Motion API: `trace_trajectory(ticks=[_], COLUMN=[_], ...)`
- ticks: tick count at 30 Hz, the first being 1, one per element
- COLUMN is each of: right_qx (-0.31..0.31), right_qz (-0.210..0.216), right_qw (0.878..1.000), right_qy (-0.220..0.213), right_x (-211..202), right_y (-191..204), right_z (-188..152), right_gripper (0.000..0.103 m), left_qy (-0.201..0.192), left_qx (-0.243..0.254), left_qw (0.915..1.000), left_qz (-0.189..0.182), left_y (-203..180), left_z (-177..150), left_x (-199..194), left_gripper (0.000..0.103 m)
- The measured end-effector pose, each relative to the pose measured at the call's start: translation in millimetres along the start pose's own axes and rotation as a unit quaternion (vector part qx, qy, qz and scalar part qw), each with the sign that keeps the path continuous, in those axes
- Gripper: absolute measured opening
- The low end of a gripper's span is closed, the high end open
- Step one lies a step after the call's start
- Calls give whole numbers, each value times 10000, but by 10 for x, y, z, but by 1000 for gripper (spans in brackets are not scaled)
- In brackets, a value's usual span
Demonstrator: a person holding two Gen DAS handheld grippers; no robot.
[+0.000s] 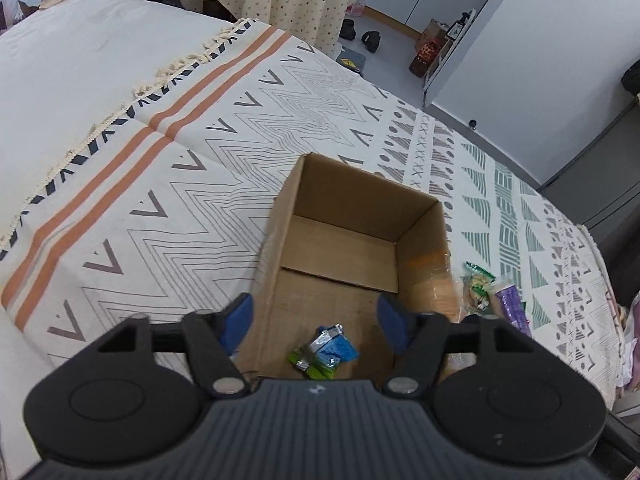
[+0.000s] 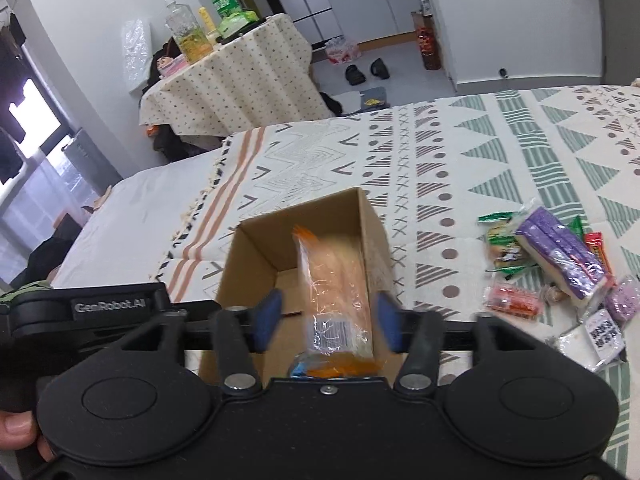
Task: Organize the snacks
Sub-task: 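Carry both snacks to the cardboard box and release them inside, then grasp the blue wrapper with left tool while right tool grasps the green packet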
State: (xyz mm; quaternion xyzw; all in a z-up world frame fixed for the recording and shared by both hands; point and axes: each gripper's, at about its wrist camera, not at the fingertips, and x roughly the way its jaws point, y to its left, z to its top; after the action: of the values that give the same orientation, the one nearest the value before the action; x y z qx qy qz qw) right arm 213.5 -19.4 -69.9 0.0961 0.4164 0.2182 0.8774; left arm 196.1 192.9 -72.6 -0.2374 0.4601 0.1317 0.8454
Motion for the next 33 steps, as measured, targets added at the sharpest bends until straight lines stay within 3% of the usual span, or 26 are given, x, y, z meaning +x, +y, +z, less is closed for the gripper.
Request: trace_trajectory(ticks=[2, 5, 11, 19, 24, 33], right_qx=[46, 77, 192, 379, 445, 453], right_qz=[-51, -202, -465, -664, -762, -901], right_qw=[10000, 9998, 9987, 9971, 9961, 9948], right_qy=[47, 23, 15, -63, -84, -123], right_x=[-38, -146, -395, -657, -774, -958], right_y=[-68, -195, -486, -810, -980, -1296], right_z=[-18, -63, -166, -218, -273, -401], right_gripper=[63, 76, 91, 97, 100, 103], left_qy=[6, 84, 132, 83, 5, 147], left_qx=[48, 91, 343, 633, 751, 874], left_qw=[10000, 9999, 9993, 9978, 9966, 9944], left_qz=[19, 44, 12, -194, -335, -579], left_y=[-16, -53, -241, -586, -787, -1099], left_z=[-15, -46, -151, -312, -418, -628], left_x=[-7, -2, -41, -126, -193, -175], left_gripper=[80, 86, 89, 91, 100, 101])
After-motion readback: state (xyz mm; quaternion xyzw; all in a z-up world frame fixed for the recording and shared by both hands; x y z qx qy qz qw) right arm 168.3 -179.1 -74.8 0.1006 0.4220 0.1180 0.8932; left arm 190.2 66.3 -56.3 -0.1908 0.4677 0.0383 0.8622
